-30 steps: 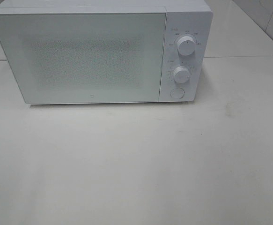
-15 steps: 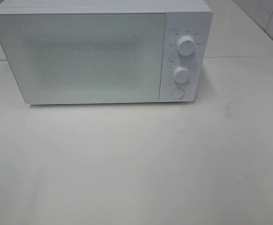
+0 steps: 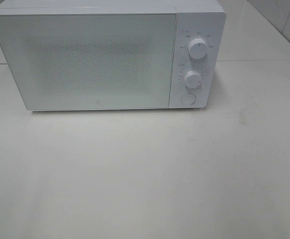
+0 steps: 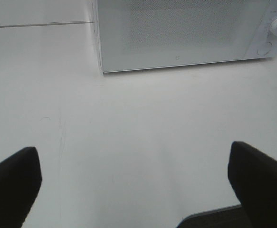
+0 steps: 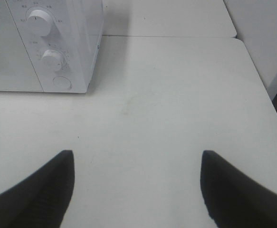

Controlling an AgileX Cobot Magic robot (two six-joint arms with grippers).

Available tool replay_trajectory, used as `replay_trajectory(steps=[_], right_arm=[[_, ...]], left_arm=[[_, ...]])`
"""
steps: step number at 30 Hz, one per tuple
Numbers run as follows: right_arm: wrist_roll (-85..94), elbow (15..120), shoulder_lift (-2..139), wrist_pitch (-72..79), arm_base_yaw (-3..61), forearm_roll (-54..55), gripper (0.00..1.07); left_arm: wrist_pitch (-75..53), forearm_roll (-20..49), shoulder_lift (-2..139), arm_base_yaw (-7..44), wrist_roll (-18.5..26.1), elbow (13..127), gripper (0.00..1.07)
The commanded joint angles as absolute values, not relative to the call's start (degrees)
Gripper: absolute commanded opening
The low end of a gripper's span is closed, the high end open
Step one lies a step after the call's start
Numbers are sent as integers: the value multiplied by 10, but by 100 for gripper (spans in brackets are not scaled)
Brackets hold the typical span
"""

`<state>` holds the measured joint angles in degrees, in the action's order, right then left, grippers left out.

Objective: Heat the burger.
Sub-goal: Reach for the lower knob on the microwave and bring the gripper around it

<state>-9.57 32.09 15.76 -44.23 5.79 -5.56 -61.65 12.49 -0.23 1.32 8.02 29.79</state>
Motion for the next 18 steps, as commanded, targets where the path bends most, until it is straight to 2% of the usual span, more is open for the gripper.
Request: replay_trajectory(steps=[1,18], right_arm=[[-99,319,183,-403,56,-57,73],[-99,270,324,-191,56,-60,73]], left_arm=[[-617,128,-15,13,78,296,100],[-617,128,-15,13,78,296,100]])
